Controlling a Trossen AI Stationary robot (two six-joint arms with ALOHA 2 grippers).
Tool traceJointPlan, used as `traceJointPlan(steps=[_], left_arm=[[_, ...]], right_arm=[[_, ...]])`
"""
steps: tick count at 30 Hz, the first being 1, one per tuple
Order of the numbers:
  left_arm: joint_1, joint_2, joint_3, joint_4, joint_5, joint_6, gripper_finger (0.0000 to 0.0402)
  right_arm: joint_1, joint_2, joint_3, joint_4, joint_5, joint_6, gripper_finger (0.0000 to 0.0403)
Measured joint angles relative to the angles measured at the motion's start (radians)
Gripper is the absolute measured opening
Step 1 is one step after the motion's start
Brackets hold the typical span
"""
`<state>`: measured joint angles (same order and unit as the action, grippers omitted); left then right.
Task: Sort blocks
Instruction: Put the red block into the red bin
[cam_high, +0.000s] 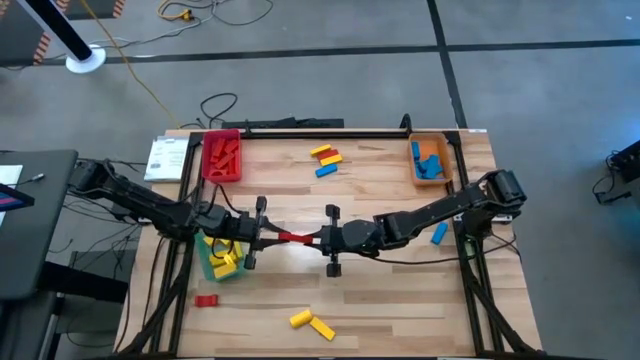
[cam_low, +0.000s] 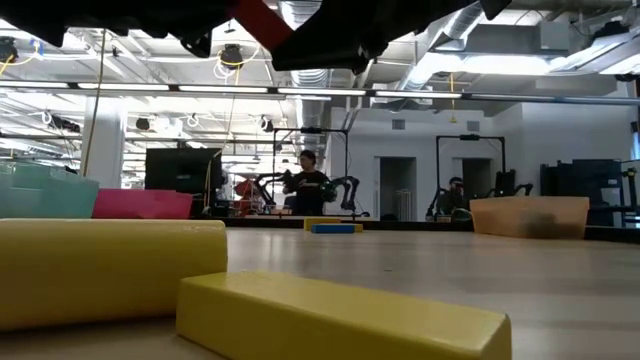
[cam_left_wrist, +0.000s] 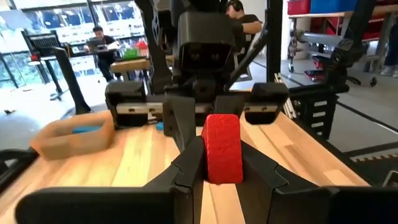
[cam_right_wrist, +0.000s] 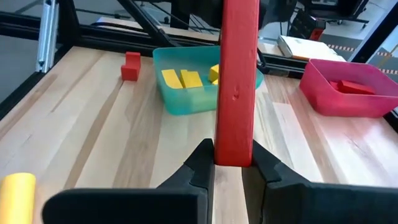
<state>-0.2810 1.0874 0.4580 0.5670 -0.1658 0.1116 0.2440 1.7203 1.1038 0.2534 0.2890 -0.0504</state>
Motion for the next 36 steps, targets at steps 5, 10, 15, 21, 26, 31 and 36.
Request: traceJointPlan(steps=[5, 10, 15, 21, 26, 31, 36], left_arm=[[-0.001, 0.000, 0.000, -0.005, 0.001, -0.006, 0.0066], [-0.001, 0.000, 0.000, -0.014, 0.000, -0.004, 0.0066], [-0.001, 0.000, -0.001, -0.059, -0.003, -0.023, 0.0067], [-0.011, 0.001, -0.003, -0.098, -0.011, -0.042, 0.0067], [-0.013, 0.002, -0.003, -0.116, -0.013, -0.054, 0.0067], [-0.013, 0.003, -0.005, -0.120, -0.011, -0.055, 0.0067], [-0.013, 0.003, -0.005, -0.125, -0.008, -0.056, 0.0067]], right_arm=[[0.006, 0.000, 0.000, 0.011, 0.000, -0.004, 0.0062], [0.005, 0.000, 0.000, 0.012, 0.000, -0.010, 0.0066], [0.005, 0.000, 0.000, 0.002, -0.001, -0.011, 0.0068], [0.006, 0.000, 0.000, -0.004, -0.004, -0.023, 0.0068], [0.007, 0.000, 0.000, -0.001, -0.006, -0.027, 0.0068], [0.011, -0.001, 0.002, 0.008, -0.005, -0.032, 0.0068], [0.013, -0.002, 0.002, 0.012, -0.005, -0.038, 0.0068]])
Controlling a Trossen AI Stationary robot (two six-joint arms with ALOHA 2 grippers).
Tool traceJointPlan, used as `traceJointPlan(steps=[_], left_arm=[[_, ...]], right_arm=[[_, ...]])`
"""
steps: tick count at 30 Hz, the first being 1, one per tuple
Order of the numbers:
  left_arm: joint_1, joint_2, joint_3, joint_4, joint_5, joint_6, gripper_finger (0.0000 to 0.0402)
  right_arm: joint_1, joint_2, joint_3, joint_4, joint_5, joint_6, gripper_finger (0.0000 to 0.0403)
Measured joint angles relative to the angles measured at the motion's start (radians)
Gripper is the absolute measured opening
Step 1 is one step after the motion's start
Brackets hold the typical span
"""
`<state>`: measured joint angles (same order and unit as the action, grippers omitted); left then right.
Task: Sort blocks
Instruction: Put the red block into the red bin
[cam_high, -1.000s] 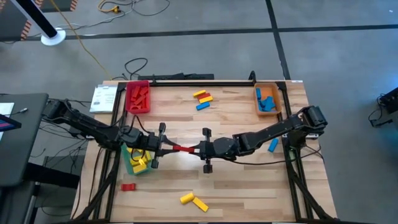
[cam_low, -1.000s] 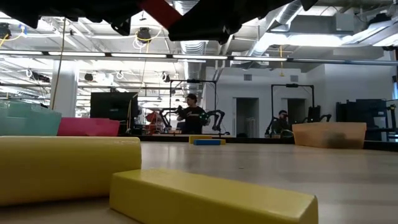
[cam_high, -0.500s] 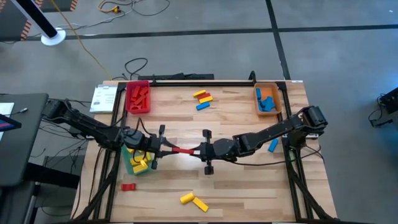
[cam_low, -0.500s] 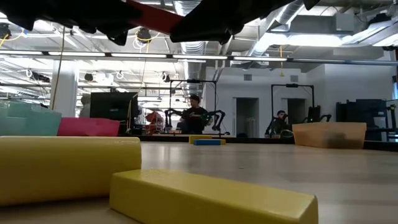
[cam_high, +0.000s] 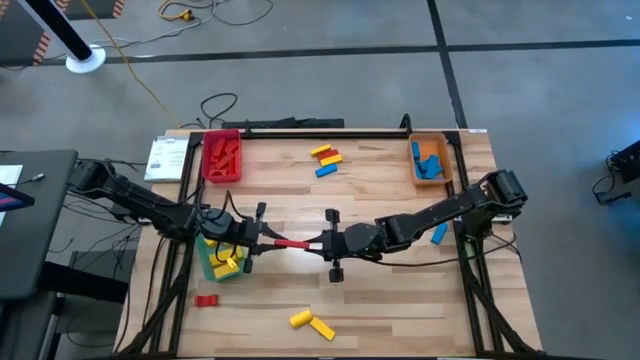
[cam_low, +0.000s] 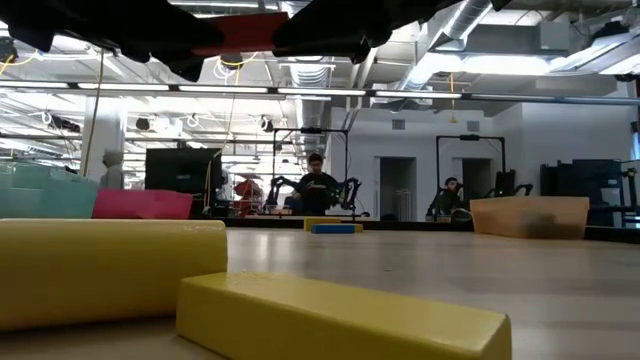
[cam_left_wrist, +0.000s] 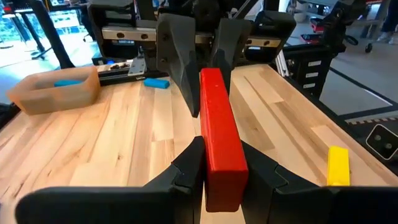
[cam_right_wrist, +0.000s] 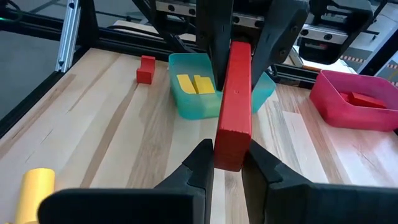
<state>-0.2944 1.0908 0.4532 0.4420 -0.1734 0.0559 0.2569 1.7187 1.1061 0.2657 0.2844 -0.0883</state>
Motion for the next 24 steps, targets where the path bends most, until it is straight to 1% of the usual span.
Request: traceJointPlan(steps=[6, 14, 18, 24], left_arm=[[-0.017, 0.000, 0.000, -0.008, -0.007, 0.021, 0.0053], [-0.024, 0.002, 0.000, -0.002, -0.018, 0.040, 0.0053], [-0.024, 0.003, 0.013, -0.014, -0.066, 0.077, 0.0053], [-0.025, -0.002, 0.074, -0.071, -0.157, 0.162, 0.0053]], right_arm=[[0.000, 0.000, 0.002, -0.001, 0.000, 0.000, 0.0068], [0.000, -0.001, 0.006, -0.042, 0.001, 0.015, 0.0068], [-0.005, -0.002, 0.008, -0.091, 0.012, 0.053, 0.0078], [-0.006, -0.004, 0.007, -0.211, 0.076, 0.120, 0.0111]])
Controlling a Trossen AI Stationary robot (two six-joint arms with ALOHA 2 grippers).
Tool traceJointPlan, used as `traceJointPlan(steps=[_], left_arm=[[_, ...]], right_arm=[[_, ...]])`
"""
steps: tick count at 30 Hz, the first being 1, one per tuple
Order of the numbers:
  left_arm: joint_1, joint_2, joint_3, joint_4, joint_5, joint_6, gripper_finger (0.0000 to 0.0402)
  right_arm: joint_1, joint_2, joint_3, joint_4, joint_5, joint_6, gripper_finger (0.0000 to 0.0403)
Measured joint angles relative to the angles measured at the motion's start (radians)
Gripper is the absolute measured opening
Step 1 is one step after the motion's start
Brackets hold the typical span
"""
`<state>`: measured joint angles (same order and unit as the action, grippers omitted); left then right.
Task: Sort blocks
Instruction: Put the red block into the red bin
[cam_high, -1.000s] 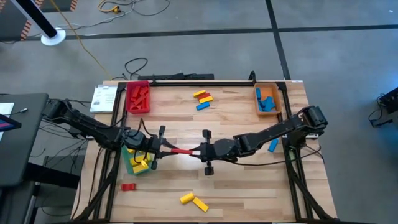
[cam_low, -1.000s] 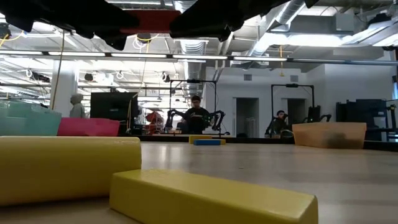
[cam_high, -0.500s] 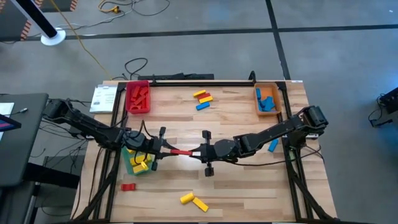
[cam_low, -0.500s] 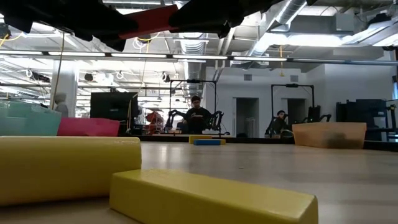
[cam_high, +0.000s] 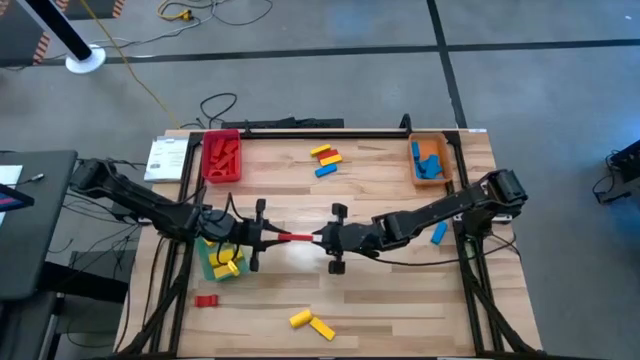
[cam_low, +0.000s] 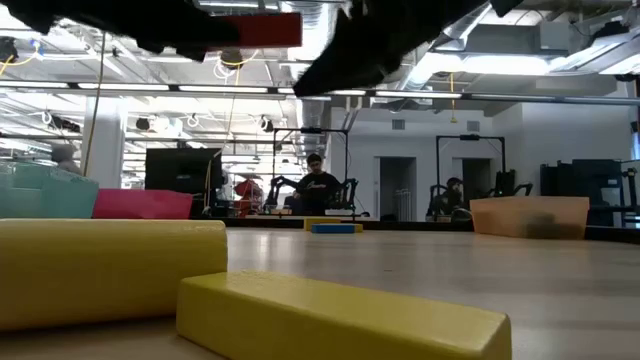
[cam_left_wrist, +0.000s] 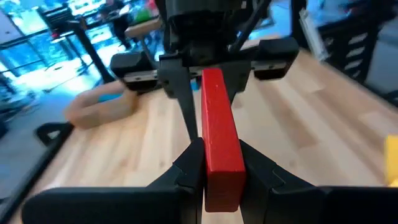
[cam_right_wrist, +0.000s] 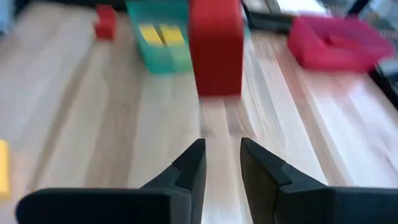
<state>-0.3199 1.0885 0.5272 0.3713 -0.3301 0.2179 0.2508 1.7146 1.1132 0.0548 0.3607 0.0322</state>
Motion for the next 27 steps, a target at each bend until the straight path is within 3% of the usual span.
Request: traceJointPlan(steps=[4, 10, 16, 20, 27], left_arm=[[0.000, -0.018, 0.050, -0.119, -0.081, 0.040, 0.0053], [0.014, -0.091, 0.118, -0.359, -0.357, 0.047, 0.0053], [0.100, -0.188, 0.140, -0.654, -0.606, -0.069, 0.0053], [0.206, -0.237, 0.140, -0.844, -0.677, -0.177, 0.0053], [0.453, -0.253, 0.140, -1.068, -0.662, -0.332, 0.0053]], right_arm=[[-0.007, -0.017, -0.001, -0.096, 0.036, 0.066, 0.0129], [-0.004, -0.020, -0.004, -0.198, 0.041, 0.133, 0.0142], [0.022, -0.022, -0.004, -0.223, 0.040, 0.147, 0.0143], [0.041, -0.022, -0.004, -0.222, 0.039, 0.147, 0.0143], [0.067, -0.022, -0.004, -0.219, 0.038, 0.147, 0.0143]])
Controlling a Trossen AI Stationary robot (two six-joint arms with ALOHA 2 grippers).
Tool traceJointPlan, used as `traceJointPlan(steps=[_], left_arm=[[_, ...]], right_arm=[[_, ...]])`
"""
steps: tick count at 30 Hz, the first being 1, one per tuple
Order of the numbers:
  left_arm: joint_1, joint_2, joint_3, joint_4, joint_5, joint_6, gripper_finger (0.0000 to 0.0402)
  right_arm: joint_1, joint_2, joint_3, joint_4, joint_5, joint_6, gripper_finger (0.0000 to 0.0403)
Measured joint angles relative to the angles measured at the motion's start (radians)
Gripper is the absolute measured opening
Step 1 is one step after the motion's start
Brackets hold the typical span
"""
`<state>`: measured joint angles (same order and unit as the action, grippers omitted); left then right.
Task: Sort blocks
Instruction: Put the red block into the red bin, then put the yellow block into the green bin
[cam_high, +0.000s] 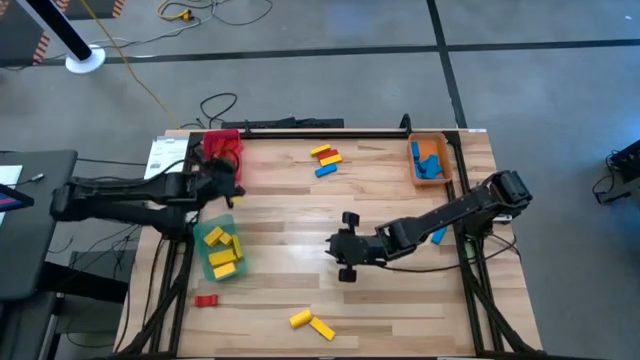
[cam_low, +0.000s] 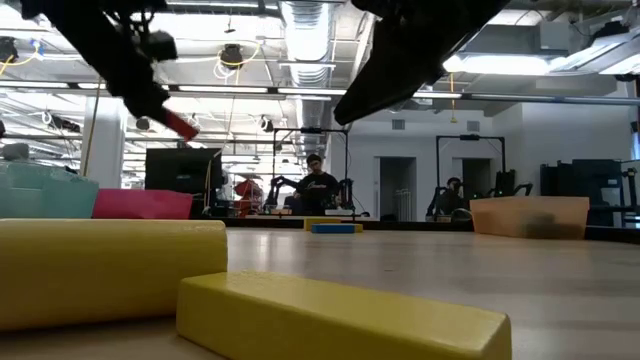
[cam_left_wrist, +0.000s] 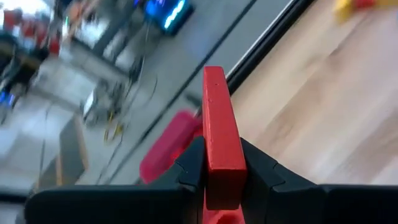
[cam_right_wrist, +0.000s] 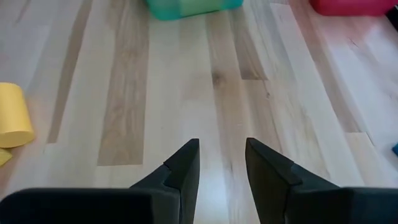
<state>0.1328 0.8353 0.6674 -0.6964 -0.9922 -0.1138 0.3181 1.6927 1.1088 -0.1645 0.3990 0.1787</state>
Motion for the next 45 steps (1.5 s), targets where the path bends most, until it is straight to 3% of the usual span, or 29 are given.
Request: traceJointPlan(steps=[8, 14, 19, 24, 31, 38, 45], left_arm=[[0.276, 0.074, 0.000, -0.031, 0.141, -0.022, 0.0053], [0.471, 0.194, 0.000, -0.030, 0.306, 0.012, 0.0055], [0.560, 0.295, 0.000, -0.023, 0.362, 0.041, 0.0087], [0.588, 0.329, 0.000, -0.002, 0.363, 0.067, 0.0142], [0.580, 0.267, 0.000, 0.016, 0.384, 0.095, 0.0202], [0.552, 0.124, 0.000, 0.023, 0.545, 0.095, 0.0212], [0.470, -0.016, 0.000, 0.019, 0.766, 0.051, 0.0212]], right_arm=[[0.032, 0.000, 0.000, 0.015, -0.001, 0.000, 0.0143], [0.054, 0.000, 0.000, 0.027, -0.001, -0.001, 0.0143], [0.068, 0.000, -0.001, 0.027, -0.001, 0.005, 0.0143], [0.075, 0.000, -0.001, 0.027, 0.000, 0.005, 0.0143], [0.096, 0.000, -0.001, 0.030, -0.002, -0.003, 0.0143], [0.130, 0.006, -0.001, 0.071, -0.017, -0.031, 0.0143], [0.148, 0.060, -0.001, 0.146, -0.161, -0.047, 0.0179]])
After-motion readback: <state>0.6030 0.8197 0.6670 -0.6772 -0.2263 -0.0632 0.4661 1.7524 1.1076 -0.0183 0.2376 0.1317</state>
